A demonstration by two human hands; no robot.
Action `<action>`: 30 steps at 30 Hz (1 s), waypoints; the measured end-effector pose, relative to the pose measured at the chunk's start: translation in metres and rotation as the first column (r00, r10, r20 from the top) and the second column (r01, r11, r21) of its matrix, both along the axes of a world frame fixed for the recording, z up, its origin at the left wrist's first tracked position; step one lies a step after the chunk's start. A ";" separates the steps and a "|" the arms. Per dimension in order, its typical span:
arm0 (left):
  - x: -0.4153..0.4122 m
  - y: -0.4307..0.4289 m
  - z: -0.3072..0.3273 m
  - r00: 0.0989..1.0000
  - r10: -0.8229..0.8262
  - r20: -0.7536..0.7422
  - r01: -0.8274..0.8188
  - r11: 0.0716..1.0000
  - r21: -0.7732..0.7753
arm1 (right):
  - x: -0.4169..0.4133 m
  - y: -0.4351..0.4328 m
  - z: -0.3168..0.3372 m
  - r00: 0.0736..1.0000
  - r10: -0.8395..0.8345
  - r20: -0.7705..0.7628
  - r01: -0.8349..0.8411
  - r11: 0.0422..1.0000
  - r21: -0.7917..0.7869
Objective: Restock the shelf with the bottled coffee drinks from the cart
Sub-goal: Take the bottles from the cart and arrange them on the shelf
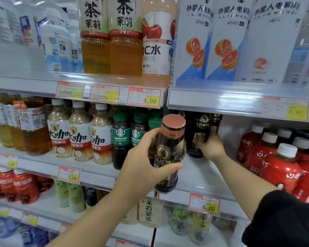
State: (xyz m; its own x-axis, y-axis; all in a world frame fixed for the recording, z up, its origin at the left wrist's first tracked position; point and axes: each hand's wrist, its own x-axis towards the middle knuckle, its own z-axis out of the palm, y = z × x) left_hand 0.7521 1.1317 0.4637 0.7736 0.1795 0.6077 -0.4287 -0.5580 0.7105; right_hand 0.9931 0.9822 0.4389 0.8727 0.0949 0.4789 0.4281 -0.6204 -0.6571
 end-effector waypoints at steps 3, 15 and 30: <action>0.000 0.000 0.002 1.000 -0.011 -0.003 0.011 0.999 -0.033 | 0.012 0.005 -0.005 1.000 -0.009 0.005 0.009 1.000 0.022; 0.000 -0.008 0.006 0.998 -0.056 0.004 0.056 0.997 -0.056 | 0.015 0.005 0.000 0.992 0.058 -0.108 -0.052 0.997 0.060; 0.045 -0.074 -0.007 0.984 -0.126 0.127 0.134 0.989 -0.056 | -0.160 -0.060 0.013 0.871 0.485 0.077 -0.491 0.861 0.131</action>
State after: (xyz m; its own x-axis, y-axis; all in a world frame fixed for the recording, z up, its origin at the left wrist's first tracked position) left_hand 0.7973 1.0577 0.4568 0.7133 0.1240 0.6898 -0.5803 -0.4473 0.6806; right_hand 0.8330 0.9219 0.4517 0.7121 0.4323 0.5532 0.6796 -0.2263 -0.6978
